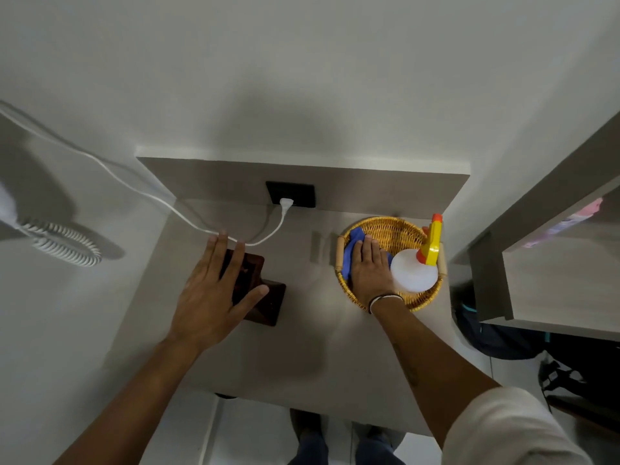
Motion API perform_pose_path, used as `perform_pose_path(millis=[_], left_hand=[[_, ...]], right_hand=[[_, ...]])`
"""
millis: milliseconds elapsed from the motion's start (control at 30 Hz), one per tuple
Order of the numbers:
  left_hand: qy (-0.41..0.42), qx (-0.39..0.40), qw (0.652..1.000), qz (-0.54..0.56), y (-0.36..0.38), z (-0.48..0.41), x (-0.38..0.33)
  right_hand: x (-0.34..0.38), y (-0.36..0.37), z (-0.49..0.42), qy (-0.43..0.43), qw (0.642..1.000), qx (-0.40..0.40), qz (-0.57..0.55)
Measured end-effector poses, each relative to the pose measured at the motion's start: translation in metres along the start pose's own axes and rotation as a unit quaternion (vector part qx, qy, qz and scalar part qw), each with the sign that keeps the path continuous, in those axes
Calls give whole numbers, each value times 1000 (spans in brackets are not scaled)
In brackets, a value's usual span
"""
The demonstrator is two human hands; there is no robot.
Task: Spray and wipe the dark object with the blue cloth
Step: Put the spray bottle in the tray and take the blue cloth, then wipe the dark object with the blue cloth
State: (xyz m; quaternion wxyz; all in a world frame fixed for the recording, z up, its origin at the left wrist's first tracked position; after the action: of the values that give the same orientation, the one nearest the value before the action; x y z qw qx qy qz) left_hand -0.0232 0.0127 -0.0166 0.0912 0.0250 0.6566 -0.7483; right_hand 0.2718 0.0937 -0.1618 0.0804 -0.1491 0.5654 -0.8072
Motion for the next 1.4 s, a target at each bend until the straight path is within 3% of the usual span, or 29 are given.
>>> perform_pose_path(millis=[167,267,400,500,600,767,933,1100,1400], left_hand=[[-39,0,998,52,-6,0,-2],[-46,28,994,91,-9,-3,2],[-11,108,990,95,-11,-7,9],[38,79,996,13,-9,-10,9],[108,48,992,-35,-8,-14,9],[195,30,977,-82,-5,-19,17],[172,-10,984,-40,-4,-22,20],[135,-25,990,26,-6,-25,32],[195,-76,978,12,-9,-34,33]], right_hand=[[0,2,1,7,999,-47,1],[4,-11,9,30,987,-140,-70],[18,-37,36,89,927,-306,-198],[36,-48,59,81,870,-391,-291],[55,-51,72,20,814,-435,-384],[82,-36,83,-90,803,-401,-431],[114,-8,80,-148,800,-304,-495],[154,-10,80,-198,778,-318,-505],[209,5,51,-253,839,-284,-389]])
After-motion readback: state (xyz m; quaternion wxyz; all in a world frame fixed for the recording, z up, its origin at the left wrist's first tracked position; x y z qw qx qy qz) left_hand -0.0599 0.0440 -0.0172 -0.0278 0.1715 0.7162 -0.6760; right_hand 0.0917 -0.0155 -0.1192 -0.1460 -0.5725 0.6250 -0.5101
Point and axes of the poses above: each hand's wrist, its own z-axis away from the middle knuckle, its own y-axis out of the palm, x = y × z, the point moved 3 cm from there along -z, towards the middle knuckle, and after that the axes turned 11 degrees about -y, right-handed, at the moved point
